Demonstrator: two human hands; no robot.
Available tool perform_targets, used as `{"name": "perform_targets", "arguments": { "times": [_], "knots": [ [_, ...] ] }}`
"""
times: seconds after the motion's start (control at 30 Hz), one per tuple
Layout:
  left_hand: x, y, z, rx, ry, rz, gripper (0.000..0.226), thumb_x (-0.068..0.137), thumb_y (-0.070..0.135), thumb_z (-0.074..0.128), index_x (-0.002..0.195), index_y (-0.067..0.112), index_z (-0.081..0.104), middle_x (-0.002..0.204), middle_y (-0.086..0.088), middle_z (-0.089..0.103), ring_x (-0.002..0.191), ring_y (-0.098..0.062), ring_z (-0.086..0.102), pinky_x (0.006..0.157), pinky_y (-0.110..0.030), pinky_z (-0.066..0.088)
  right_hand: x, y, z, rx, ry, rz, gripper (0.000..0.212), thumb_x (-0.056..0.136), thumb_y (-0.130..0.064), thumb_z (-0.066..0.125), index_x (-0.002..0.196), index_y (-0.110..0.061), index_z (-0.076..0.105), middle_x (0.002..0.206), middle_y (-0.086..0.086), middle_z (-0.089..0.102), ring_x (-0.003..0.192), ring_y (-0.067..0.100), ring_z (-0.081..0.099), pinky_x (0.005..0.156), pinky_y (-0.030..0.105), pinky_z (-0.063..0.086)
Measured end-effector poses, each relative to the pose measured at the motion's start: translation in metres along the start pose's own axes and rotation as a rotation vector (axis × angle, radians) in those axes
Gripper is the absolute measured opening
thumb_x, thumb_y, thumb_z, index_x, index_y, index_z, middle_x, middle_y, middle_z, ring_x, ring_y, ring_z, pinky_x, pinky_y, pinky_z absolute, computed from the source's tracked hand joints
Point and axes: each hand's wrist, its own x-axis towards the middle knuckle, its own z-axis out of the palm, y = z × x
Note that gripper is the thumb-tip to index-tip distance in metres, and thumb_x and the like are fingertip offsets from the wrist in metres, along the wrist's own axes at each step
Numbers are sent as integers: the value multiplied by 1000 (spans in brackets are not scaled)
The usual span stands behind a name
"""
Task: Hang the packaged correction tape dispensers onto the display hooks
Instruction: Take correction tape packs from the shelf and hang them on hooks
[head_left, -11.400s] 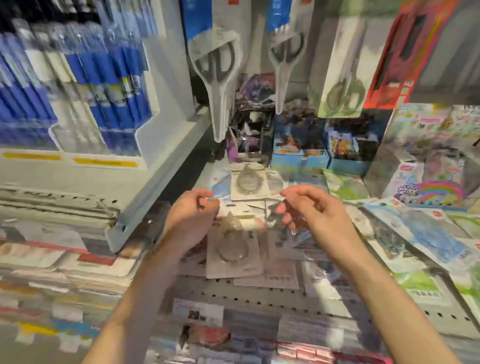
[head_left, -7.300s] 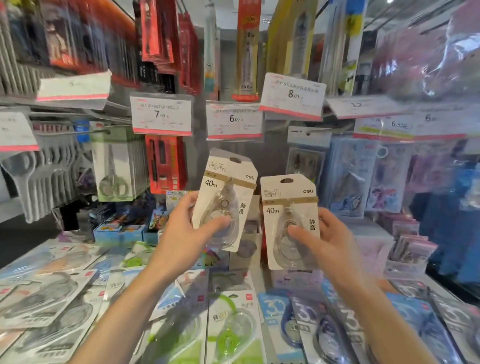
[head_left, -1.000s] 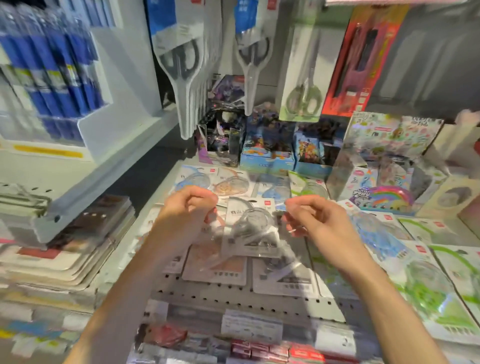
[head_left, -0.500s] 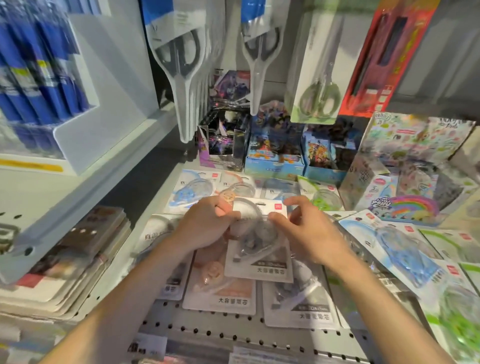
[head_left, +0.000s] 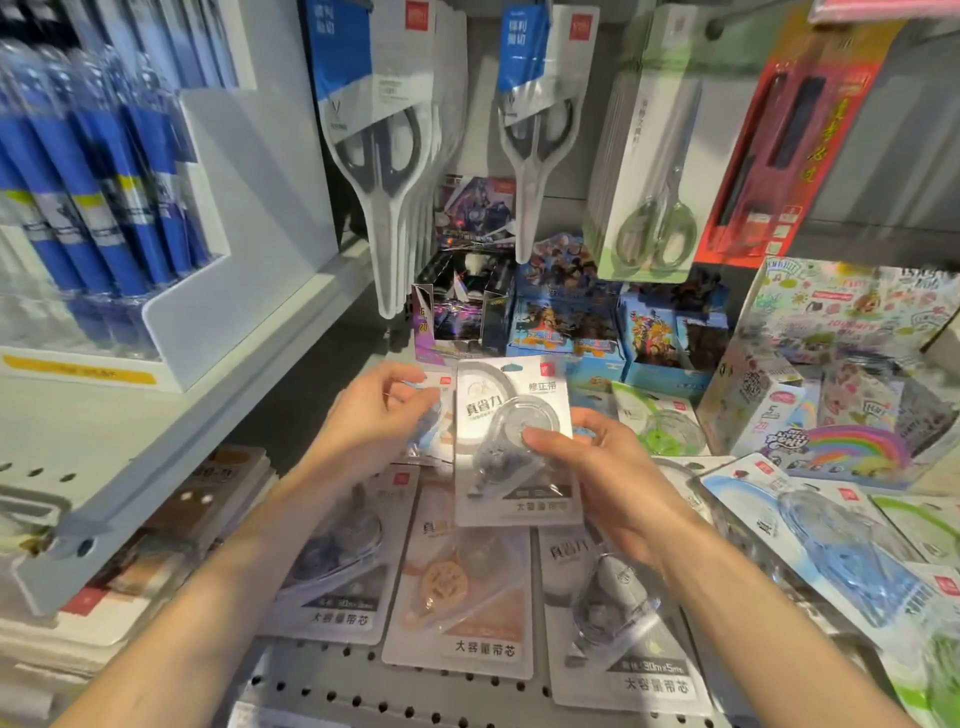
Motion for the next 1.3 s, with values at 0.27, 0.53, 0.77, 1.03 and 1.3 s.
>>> {"name": "perform_targets", "arguments": {
  "times": [0.27,0.53,0.77,1.03,1.3],
  "knots": [
    [36,-31,-1,590,-152,-34,72,81,60,71,138,18,57,135,-10,49,124,-26,46,103,-41,44,10,6,-15,3,64,14,35,87,-17,81,117,-18,62,105,7,82,109,30,74,106,57,51],
    [37,-38,-11,583,-40,29,68,80,59,75,131,17,62,126,-5,52,113,-21,50,90,-36,49,16,8,-17,23,53,-12,26,88,-18,80,106,-26,63,90,-9,83,88,9,76,80,33,56],
    [29,-26,-17,428,52,50,71,85,54,74,143,18,53,138,-3,50,118,-17,53,89,-30,46,16,4,-9,-22,78,-31,33,90,-20,79,119,-20,63,83,-14,82,74,1,75,70,26,48],
    [-13,9,12,218,-46,265,66,75,53,83,131,24,63,117,9,57,102,-9,54,90,-25,45,15,-5,10,132,51,2,57,94,-24,75,144,-11,52,120,9,78,106,27,76,97,48,59],
    [-34,28,24,-15,2,341,73,74,46,86,135,15,61,129,3,51,122,-12,54,102,-31,51,6,-8,9,116,-15,-89,39,87,-13,82,122,-15,66,107,3,82,103,18,78,102,46,55]
  ]
}}
